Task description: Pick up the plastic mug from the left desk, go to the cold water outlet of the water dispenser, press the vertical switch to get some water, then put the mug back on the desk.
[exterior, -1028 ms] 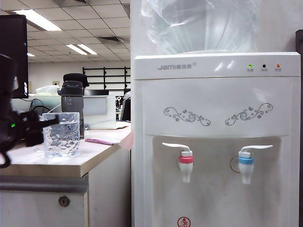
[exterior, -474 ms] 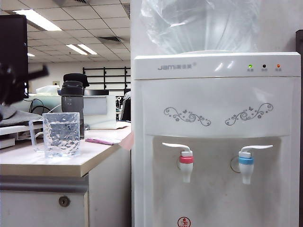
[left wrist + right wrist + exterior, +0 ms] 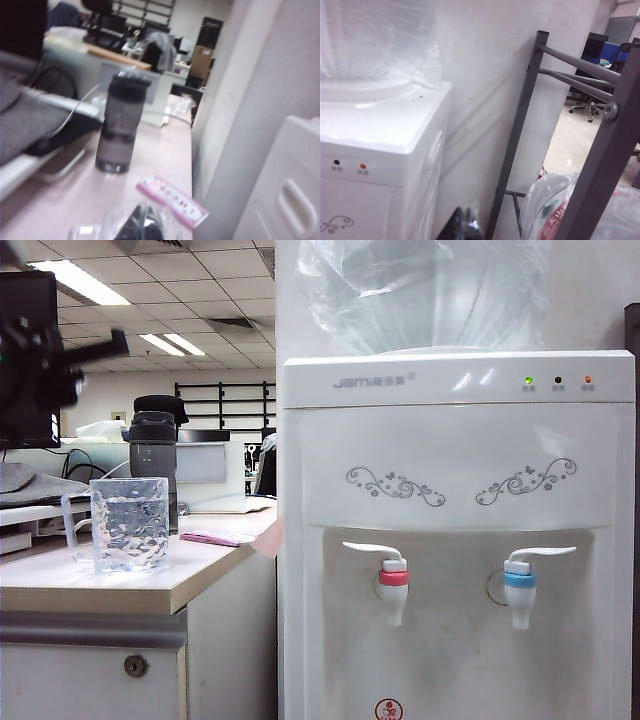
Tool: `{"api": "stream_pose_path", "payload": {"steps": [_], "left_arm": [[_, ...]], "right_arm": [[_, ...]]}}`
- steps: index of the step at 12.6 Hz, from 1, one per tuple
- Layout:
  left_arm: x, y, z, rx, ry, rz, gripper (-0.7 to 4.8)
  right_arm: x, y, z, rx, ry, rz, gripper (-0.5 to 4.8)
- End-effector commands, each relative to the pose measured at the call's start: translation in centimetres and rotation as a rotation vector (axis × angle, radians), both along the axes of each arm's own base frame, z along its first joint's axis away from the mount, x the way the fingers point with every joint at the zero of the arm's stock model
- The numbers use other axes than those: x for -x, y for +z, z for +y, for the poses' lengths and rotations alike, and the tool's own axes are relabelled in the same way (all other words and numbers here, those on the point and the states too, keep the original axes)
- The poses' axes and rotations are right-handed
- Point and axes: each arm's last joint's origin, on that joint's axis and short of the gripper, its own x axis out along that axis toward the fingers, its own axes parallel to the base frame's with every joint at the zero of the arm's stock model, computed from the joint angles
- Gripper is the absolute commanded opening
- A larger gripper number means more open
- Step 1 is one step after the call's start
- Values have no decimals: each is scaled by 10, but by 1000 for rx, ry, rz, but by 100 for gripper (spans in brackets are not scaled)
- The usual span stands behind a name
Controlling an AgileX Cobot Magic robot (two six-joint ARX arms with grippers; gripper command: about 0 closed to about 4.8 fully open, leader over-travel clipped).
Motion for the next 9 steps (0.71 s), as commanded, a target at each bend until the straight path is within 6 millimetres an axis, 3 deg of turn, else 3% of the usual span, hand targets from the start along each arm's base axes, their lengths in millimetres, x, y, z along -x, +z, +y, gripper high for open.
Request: {"api": "stream_pose_path", "payload": {"steps": [1, 3, 6, 7, 9], "left_arm": [[36, 40, 36, -235, -103, 58, 16], [54, 47, 42, -246, -109, 74, 32], [67, 52, 63, -225, 83, 99, 26], [74, 47, 68, -228, 100, 108, -8], [87, 29, 77, -233, 108, 106, -7]], "right_arm": [[0, 2, 0, -5, 0, -13, -1], [0, 2, 0, -5, 0, -13, -1], [0, 2, 0, -5, 0, -13, -1], [0, 2, 0, -5, 0, -13, -1], [0, 2, 0, -5, 0, -13, -1]]}}
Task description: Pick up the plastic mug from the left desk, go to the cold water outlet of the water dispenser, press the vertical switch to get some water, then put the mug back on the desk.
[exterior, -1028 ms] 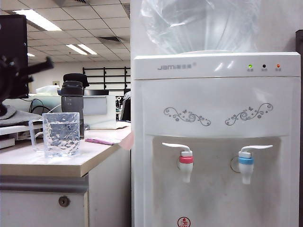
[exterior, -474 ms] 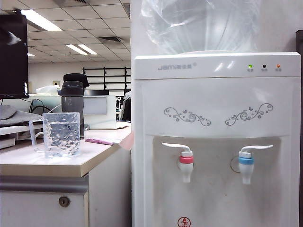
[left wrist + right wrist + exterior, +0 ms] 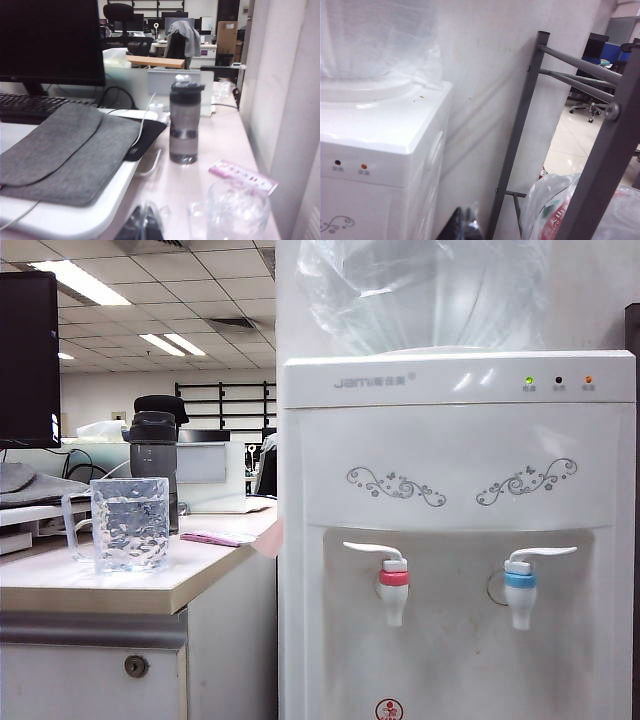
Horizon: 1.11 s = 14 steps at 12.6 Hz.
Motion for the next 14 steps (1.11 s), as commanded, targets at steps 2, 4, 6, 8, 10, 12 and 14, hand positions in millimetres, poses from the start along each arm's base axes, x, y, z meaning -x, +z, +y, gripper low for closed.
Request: {"api": "stream_pose_path", "payload": {"steps": [2, 4, 6, 8, 10, 12, 14], "left_arm": [[17, -30, 8, -31, -2, 96, -8], [22, -36, 8, -39, -21, 146, -8], [25, -41, 9, -38, -45, 144, -8], [29, -48, 13, -27, -54, 93, -8], [30, -52, 15, -35, -44, 82, -8], [30, -52, 15, -45, -43, 83, -7], [30, -52, 15, -45, -43, 83, -6]], "right_arm": [[0, 2, 0, -5, 0, -13, -1], [0, 2, 0, -5, 0, -13, -1], [0, 2, 0, -5, 0, -14, -1], [0, 2, 0, -6, 0, -14, -1], [0, 2, 0, -5, 0, -13, -1], [0, 2, 0, -5, 0, -13, -1], [0, 2, 0, -5, 0, -13, -1]]}}
